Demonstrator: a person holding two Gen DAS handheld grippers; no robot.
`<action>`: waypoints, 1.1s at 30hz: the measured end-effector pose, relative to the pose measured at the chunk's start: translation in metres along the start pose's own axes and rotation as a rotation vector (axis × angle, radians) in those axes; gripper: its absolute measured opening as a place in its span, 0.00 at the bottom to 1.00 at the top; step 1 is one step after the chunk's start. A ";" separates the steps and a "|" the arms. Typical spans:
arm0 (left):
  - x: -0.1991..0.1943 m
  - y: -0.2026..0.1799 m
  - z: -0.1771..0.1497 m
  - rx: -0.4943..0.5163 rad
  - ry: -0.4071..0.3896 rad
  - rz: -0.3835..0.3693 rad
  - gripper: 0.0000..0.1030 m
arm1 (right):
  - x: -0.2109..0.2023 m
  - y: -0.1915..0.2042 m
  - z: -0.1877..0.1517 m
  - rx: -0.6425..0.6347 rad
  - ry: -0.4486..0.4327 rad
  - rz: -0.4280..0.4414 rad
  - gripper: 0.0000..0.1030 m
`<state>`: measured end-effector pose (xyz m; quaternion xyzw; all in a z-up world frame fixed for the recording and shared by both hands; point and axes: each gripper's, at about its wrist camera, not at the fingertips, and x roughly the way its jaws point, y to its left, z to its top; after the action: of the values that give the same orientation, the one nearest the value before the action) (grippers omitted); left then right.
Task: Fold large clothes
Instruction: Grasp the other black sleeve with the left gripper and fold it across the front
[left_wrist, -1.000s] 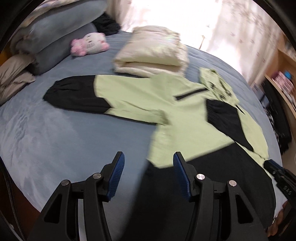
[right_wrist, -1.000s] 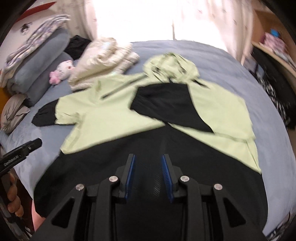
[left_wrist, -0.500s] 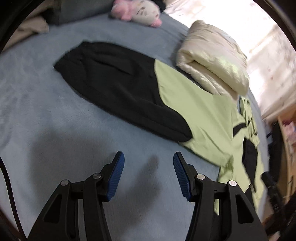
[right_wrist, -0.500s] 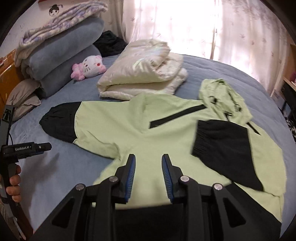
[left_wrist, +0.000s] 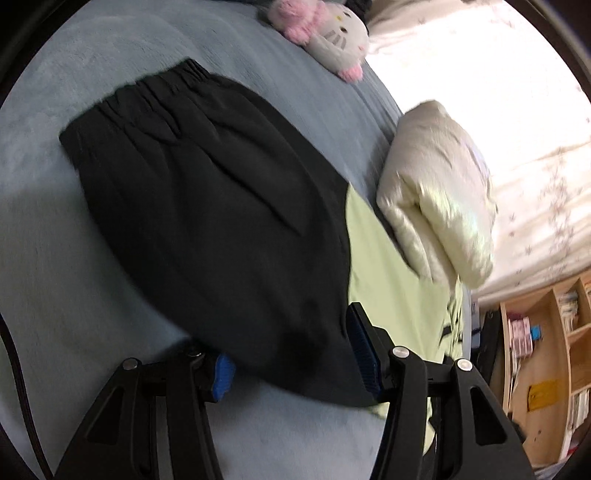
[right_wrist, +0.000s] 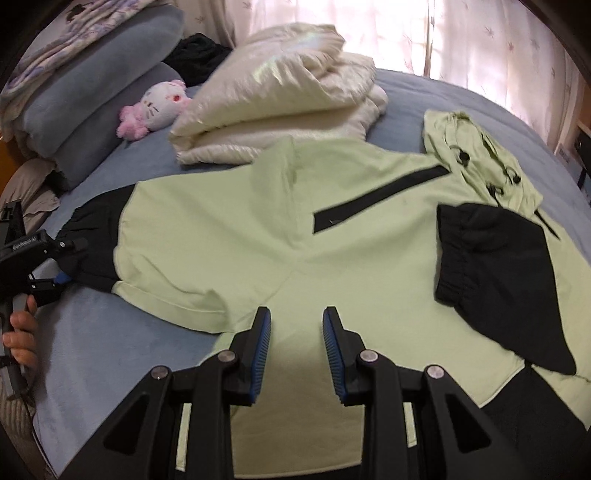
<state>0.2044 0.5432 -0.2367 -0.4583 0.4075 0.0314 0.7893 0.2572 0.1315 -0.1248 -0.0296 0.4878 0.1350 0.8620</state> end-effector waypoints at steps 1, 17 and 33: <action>0.000 0.000 0.002 0.004 -0.021 0.022 0.42 | 0.003 -0.003 -0.001 0.013 0.008 0.001 0.28; -0.064 -0.268 -0.108 0.729 -0.230 0.047 0.04 | -0.046 -0.064 -0.025 0.173 0.002 0.061 0.28; 0.100 -0.370 -0.350 0.948 0.240 0.063 0.21 | -0.135 -0.230 -0.112 0.436 -0.063 -0.035 0.29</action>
<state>0.2122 0.0350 -0.1326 -0.0364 0.4787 -0.1869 0.8571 0.1577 -0.1374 -0.0872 0.1531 0.4779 0.0121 0.8649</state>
